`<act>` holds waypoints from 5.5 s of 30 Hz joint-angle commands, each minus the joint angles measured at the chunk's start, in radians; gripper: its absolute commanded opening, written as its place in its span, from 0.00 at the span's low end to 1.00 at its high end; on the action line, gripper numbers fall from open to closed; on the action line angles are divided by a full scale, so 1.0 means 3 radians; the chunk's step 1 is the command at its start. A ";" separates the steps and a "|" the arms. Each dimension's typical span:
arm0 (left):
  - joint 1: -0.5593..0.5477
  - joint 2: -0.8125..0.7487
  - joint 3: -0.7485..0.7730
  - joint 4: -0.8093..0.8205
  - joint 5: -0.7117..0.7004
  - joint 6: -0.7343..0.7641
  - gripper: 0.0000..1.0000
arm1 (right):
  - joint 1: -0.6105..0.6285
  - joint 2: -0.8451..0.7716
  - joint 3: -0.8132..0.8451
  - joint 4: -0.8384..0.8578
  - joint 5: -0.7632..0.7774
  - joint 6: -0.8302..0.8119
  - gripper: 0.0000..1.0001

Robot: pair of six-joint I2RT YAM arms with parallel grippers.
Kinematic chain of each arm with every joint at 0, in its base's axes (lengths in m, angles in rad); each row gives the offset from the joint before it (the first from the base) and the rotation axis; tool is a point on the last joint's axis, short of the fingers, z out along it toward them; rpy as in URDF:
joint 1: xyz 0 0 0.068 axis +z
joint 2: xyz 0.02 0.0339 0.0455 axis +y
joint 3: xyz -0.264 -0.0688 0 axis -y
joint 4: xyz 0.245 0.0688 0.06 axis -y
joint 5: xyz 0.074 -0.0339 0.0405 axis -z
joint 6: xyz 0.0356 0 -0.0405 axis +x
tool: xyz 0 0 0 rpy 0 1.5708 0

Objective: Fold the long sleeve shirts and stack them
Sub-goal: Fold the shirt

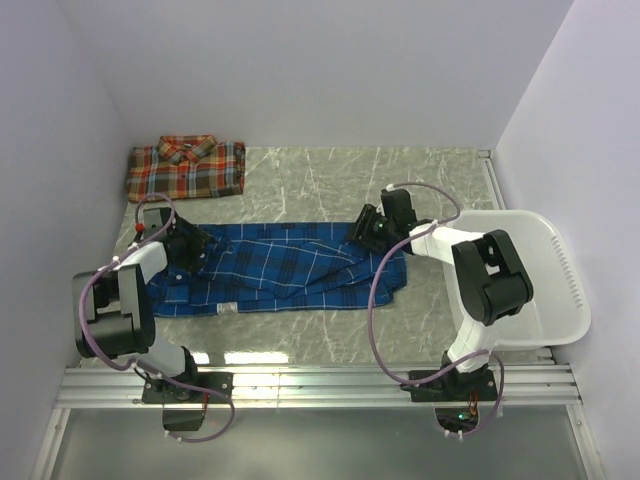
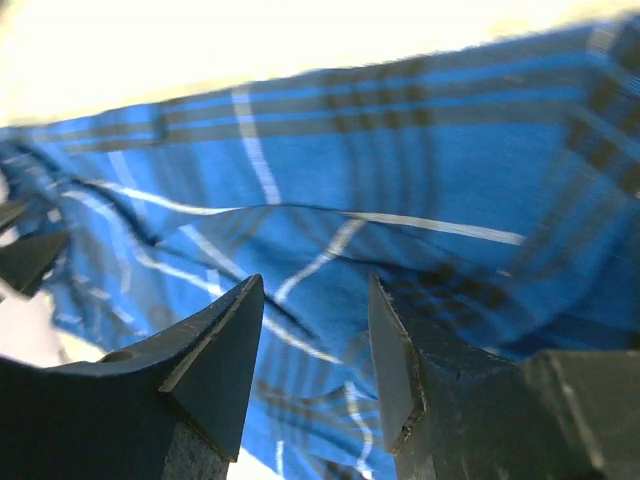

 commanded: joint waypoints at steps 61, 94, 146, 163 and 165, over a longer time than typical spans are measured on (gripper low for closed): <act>-0.1586 -0.0627 -0.0373 -0.0684 0.0217 0.0223 0.90 | -0.0064 0.1659 0.3214 -0.2178 0.1586 -0.1198 0.71; -0.1586 -0.0127 0.0133 -0.0705 -0.0122 0.0434 0.78 | 0.0530 0.0861 0.1500 -0.1395 0.1171 -0.0687 0.55; -0.3278 -0.0231 0.0414 -0.1390 -0.1082 0.0663 0.59 | 0.0862 -0.0606 0.0254 -0.1447 0.0809 -0.0662 0.59; -0.3678 0.0317 0.0741 -0.1523 -0.1353 0.0653 0.10 | 0.0785 -0.0535 0.0014 -0.1197 0.0554 -0.0580 0.59; -0.3698 0.0333 0.0782 -0.1543 -0.1353 0.0643 0.03 | 0.0775 -0.0519 -0.0007 -0.1156 0.0508 -0.0570 0.59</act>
